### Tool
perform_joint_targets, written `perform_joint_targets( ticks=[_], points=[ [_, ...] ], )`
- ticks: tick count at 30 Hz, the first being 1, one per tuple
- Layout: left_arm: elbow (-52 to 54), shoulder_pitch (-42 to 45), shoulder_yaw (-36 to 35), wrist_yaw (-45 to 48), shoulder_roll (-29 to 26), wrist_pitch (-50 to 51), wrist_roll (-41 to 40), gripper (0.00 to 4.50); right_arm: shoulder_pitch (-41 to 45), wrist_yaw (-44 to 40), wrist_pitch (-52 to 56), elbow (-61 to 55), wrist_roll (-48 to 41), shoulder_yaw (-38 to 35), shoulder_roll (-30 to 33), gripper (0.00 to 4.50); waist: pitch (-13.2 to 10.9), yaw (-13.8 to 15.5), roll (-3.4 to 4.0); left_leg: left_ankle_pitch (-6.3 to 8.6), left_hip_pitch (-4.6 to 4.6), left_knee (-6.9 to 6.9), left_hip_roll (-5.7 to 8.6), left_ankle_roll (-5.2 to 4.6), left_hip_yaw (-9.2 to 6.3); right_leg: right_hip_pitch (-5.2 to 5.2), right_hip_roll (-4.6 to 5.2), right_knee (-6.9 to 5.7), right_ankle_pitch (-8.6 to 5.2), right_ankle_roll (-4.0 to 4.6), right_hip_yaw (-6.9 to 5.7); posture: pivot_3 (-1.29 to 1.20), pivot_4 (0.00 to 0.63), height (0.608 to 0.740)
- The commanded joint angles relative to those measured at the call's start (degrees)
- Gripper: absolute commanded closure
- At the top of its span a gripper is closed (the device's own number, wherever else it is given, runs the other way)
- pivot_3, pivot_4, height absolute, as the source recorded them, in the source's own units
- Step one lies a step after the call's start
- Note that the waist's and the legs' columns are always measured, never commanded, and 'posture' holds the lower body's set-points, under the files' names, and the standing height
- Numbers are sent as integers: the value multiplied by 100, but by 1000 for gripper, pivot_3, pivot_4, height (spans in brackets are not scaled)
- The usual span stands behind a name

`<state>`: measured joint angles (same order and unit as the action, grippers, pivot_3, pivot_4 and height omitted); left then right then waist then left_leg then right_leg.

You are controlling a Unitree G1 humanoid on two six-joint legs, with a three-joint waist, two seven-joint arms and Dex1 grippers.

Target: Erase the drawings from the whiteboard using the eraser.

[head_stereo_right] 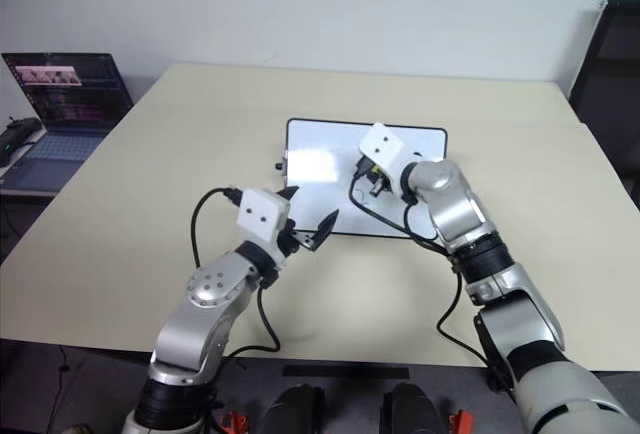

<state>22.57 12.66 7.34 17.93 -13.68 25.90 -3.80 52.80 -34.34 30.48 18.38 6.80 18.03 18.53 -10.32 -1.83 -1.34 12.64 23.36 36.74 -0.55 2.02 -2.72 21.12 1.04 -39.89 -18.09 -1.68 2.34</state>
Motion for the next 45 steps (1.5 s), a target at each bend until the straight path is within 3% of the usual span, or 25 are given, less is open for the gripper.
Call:
perform_joint_targets(
  ticks=[1, 45],
  points=[
    [153, 87, -42, -45, 5, -67, 23, 0, -64, 78, 80, 251, 126, 51, -99, 3526, 0, -10, 0, 0, 0, 0, 0, 0, 0, 0, 0, 0, 0, 0, 0, 0, 150, 740],
    [153, 6, 27, -99, 37, -143, 17, 0, -77, -26, 422, -246, 170, 42, -425, 3526, -1, -114, -1, 0, -25, -37, -9, 1, 27, 0, -8, 22, -1, -2, 13, 0, 150, 740]
  ],
)
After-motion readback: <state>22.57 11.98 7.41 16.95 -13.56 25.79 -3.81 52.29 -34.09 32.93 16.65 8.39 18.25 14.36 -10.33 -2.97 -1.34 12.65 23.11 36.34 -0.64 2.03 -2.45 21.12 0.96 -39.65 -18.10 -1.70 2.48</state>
